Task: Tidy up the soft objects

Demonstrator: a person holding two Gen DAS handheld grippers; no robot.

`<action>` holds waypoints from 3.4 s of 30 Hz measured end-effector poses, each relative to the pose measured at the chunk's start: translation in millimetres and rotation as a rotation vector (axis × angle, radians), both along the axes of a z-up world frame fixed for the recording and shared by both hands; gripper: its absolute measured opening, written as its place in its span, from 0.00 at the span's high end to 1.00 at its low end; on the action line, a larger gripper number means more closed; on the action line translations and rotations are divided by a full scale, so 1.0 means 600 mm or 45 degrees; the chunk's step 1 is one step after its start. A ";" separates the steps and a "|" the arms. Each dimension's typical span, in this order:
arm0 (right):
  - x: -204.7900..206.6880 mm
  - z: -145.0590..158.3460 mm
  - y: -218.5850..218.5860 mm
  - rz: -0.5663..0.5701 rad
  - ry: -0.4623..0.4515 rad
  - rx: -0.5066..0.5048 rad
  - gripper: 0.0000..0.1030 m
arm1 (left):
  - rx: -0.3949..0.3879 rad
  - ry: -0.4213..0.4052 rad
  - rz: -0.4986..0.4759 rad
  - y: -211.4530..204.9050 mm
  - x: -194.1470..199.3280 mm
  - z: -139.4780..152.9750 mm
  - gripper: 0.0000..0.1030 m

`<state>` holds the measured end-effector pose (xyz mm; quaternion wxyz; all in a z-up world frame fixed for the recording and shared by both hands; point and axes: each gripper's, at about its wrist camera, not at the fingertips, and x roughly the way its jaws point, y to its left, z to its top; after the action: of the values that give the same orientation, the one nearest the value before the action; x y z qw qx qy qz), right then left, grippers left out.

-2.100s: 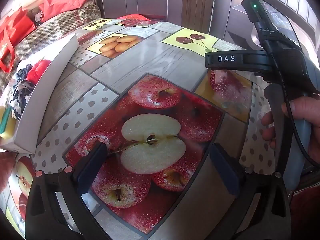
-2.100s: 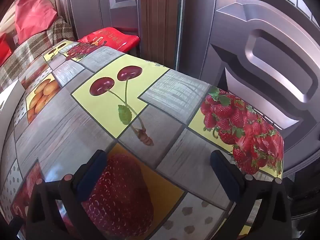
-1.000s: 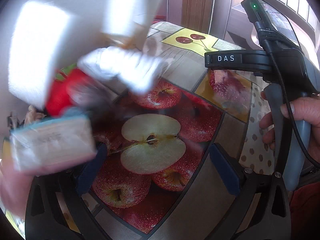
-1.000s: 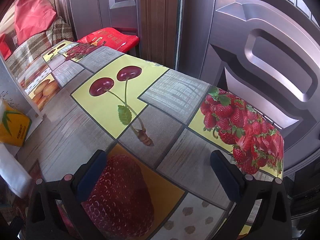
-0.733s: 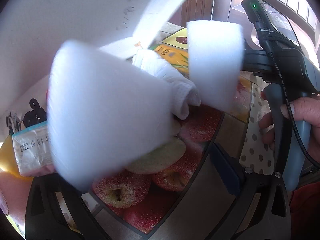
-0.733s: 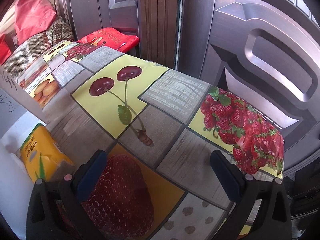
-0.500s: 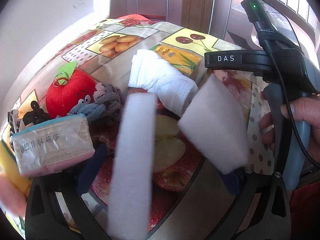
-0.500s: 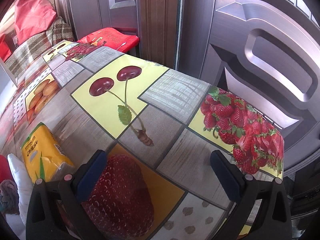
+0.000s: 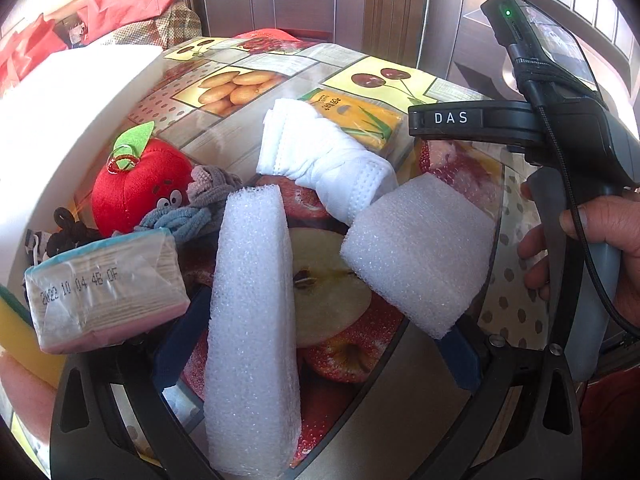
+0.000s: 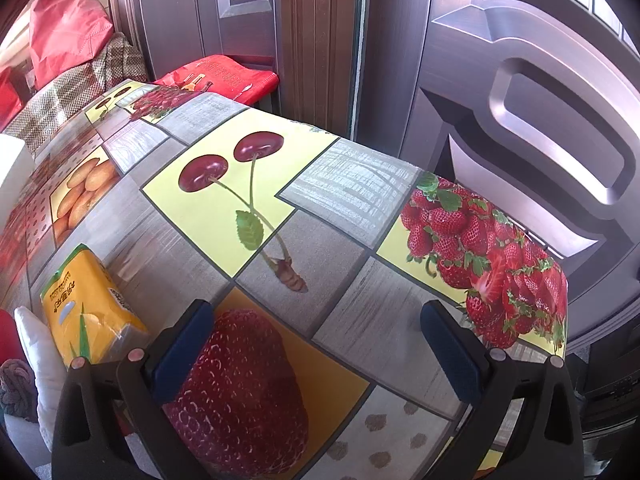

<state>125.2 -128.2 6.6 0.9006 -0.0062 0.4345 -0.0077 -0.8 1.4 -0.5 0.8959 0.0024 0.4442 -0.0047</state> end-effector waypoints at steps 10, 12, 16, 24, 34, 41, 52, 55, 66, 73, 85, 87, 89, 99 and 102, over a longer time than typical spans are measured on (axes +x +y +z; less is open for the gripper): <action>0.000 0.000 0.000 0.000 0.000 0.000 0.00 | 0.000 0.000 0.000 0.000 0.000 0.000 0.01; 0.000 0.000 0.000 0.000 0.000 0.001 0.00 | 0.000 0.000 0.000 0.000 0.000 0.000 0.01; 0.000 0.000 0.000 0.000 0.000 0.002 0.00 | 0.000 0.000 0.000 0.000 0.000 0.000 0.01; 0.002 0.000 0.001 -0.003 0.001 -0.001 0.00 | 0.000 0.000 0.000 0.000 0.000 0.000 0.01; -0.002 0.005 -0.013 0.149 0.048 0.038 0.00 | 0.000 0.000 0.000 0.000 0.000 0.000 0.01; -0.025 0.033 -0.076 0.192 0.060 0.242 0.00 | -0.001 0.000 0.000 0.001 0.000 -0.001 0.01; -0.073 0.160 -0.126 0.322 -0.233 0.463 0.00 | -0.089 -0.017 -0.032 -0.014 -0.023 0.023 0.01; -0.074 0.180 -0.120 0.367 -0.286 0.494 0.00 | -0.133 -0.090 -0.063 -0.019 -0.056 0.065 0.01; -0.069 0.159 -0.041 0.590 -0.144 0.407 0.00 | -0.205 -0.267 0.231 0.082 -0.179 0.152 0.00; -0.076 0.138 -0.008 0.781 -0.041 0.375 0.00 | -0.224 -0.310 0.475 0.156 -0.263 0.153 0.00; -0.101 0.077 0.034 1.010 0.142 0.218 0.00 | -0.246 -0.133 0.488 0.155 -0.279 0.094 0.00; -0.110 0.070 0.046 1.052 0.135 0.162 0.00 | -0.234 -0.102 0.450 0.142 -0.258 0.086 0.00; -0.117 0.066 0.059 1.092 0.123 0.112 0.00 | -0.207 -0.040 0.428 0.134 -0.231 0.072 0.00; -0.157 0.025 0.128 1.263 0.123 -0.136 0.00 | -0.109 0.098 0.426 0.115 -0.172 0.031 0.00; -0.162 0.017 0.129 1.271 0.120 -0.179 0.01 | -0.093 0.126 0.455 0.119 -0.171 0.021 0.01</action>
<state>28.1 -50.9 17.1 0.7714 -0.2741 0.4172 0.3947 -103.4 72.9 12.4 0.8591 -0.1092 0.4804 0.1384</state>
